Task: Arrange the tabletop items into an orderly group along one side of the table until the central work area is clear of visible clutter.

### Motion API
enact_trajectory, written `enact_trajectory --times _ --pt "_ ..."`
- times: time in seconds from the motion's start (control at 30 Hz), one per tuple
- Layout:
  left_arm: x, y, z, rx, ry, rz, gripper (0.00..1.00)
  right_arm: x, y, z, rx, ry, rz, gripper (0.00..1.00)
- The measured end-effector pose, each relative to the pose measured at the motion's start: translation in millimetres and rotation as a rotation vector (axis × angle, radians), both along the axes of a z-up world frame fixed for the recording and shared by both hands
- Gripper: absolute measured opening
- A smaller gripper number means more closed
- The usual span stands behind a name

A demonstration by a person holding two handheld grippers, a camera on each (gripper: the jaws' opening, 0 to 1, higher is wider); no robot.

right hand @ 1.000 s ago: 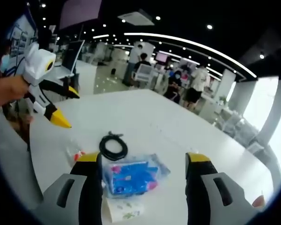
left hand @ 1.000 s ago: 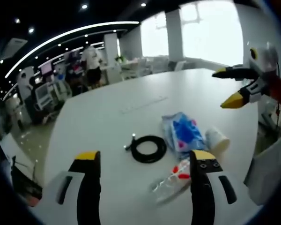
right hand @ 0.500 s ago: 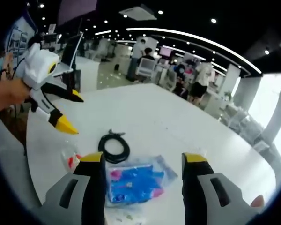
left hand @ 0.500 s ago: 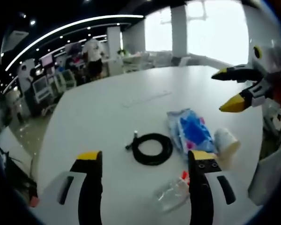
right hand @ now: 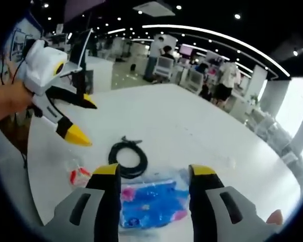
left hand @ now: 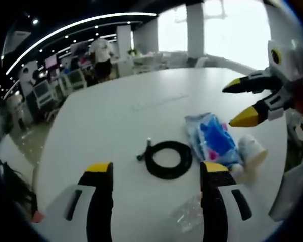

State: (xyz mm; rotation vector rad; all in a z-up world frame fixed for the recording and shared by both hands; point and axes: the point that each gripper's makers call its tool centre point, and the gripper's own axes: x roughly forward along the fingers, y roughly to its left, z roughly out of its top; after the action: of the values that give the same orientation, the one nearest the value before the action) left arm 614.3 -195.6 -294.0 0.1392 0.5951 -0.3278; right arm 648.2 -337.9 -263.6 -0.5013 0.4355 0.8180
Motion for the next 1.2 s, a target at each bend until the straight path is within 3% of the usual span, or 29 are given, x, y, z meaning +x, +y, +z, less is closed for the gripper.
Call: enact_trajectory --times 0.33,0.8,1.2 --pt "6.7 -3 -21.7 -0.010 0.064 -0.017 0.56 12 14 -20.5 -0.018 0.047 0.022 0.48" --pt "24.5 -10 -41.7 -0.047 0.118 -0.009 0.51 23 27 -57.6 -0.043 0.125 0.024 0.39" --pt "42.6 -14 -60.1 -0.072 0.158 -0.021 0.46 39 44 -78.4 -0.036 0.166 0.019 0.37"
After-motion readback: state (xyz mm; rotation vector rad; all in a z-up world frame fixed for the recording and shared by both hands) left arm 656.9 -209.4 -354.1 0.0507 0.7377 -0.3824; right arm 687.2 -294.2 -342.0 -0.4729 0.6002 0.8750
